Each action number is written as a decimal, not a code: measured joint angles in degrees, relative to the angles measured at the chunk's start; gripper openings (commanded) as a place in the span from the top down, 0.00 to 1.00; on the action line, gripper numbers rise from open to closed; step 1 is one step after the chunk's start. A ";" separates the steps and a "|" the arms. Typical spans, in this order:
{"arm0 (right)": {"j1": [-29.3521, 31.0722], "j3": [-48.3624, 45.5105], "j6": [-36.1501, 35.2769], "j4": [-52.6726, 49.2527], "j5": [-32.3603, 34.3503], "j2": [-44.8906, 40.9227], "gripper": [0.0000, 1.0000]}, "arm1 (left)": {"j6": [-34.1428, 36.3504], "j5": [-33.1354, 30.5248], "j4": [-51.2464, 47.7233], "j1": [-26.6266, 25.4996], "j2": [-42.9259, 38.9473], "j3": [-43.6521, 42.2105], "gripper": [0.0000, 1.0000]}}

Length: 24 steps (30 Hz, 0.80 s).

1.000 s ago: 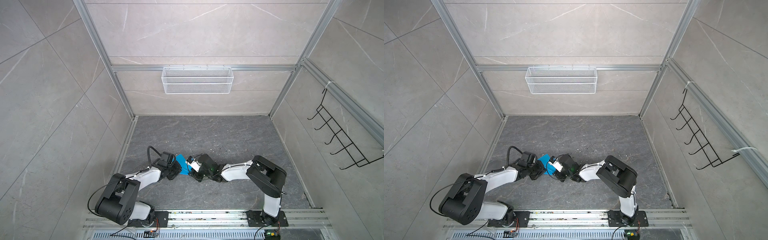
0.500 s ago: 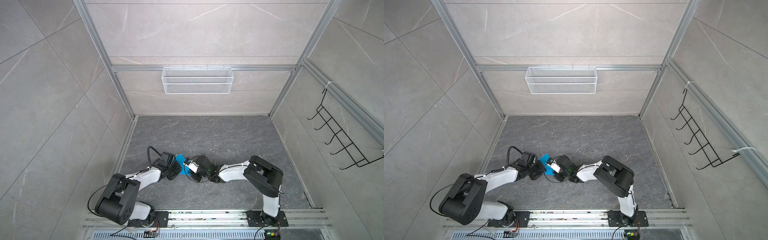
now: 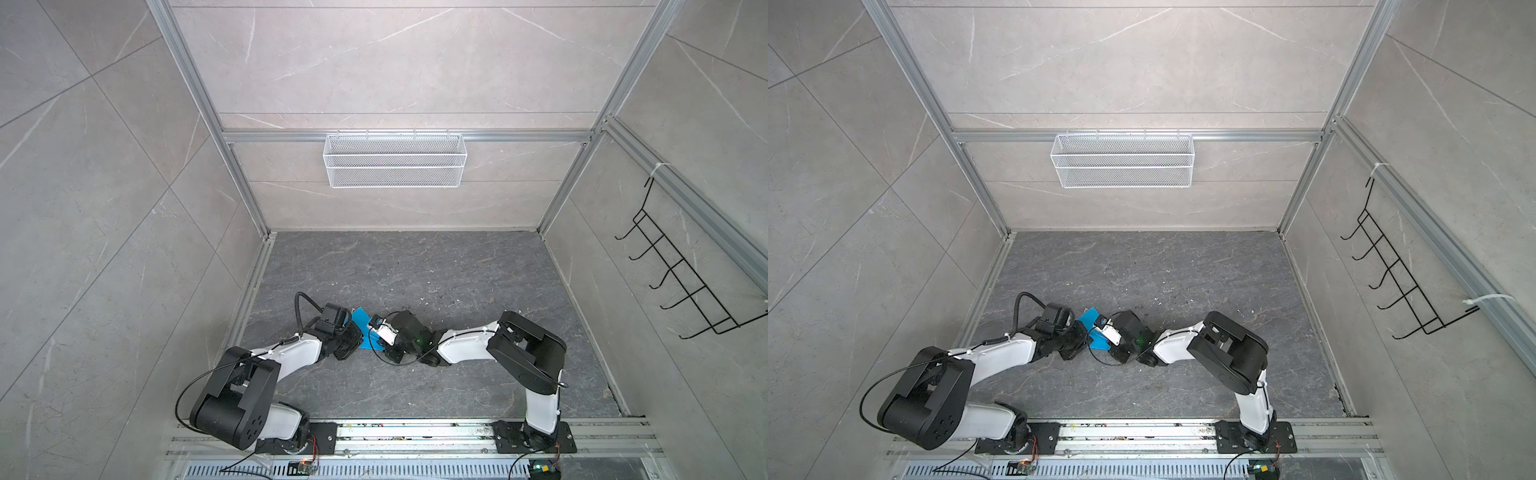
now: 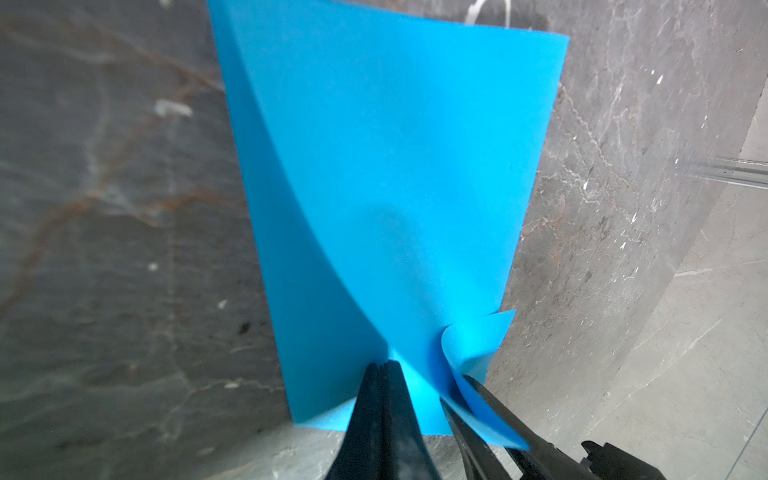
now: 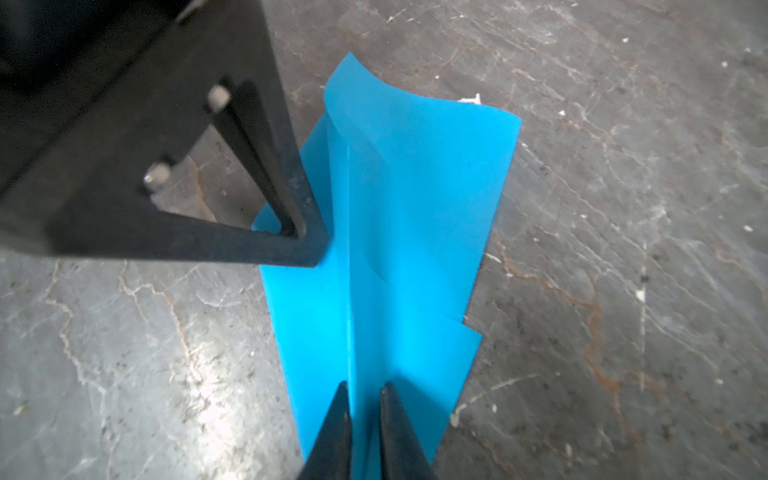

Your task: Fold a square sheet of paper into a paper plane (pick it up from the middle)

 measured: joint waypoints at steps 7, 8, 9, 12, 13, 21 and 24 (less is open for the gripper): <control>-2.62 -0.33 4.55 1.11 -6.73 0.00 0.94 | 0.00 0.00 0.00 0.00 0.00 0.00 0.96; -3.30 -0.33 5.62 1.29 -8.31 0.00 0.95 | 0.00 0.00 0.00 0.00 0.00 0.00 0.96; -3.87 -0.33 6.49 1.46 -9.66 0.00 0.95 | 0.00 0.00 0.00 0.00 -0.02 0.00 0.96; -5.20 -0.33 9.46 2.10 -13.27 0.28 0.95 | 0.00 -0.04 -0.33 0.00 -0.22 0.00 0.95; -5.62 -0.33 10.54 2.43 -14.51 0.57 0.95 | 0.00 -0.07 -0.66 0.00 -0.37 0.00 0.95; -8.66 -0.33 20.00 5.92 -23.41 3.48 0.95 | 0.70 -0.46 -4.24 0.00 -3.74 0.07 0.91; -9.51 -0.33 23.54 8.07 -25.92 4.63 0.95 | 1.14 -0.52 -4.83 0.00 -5.07 0.15 0.91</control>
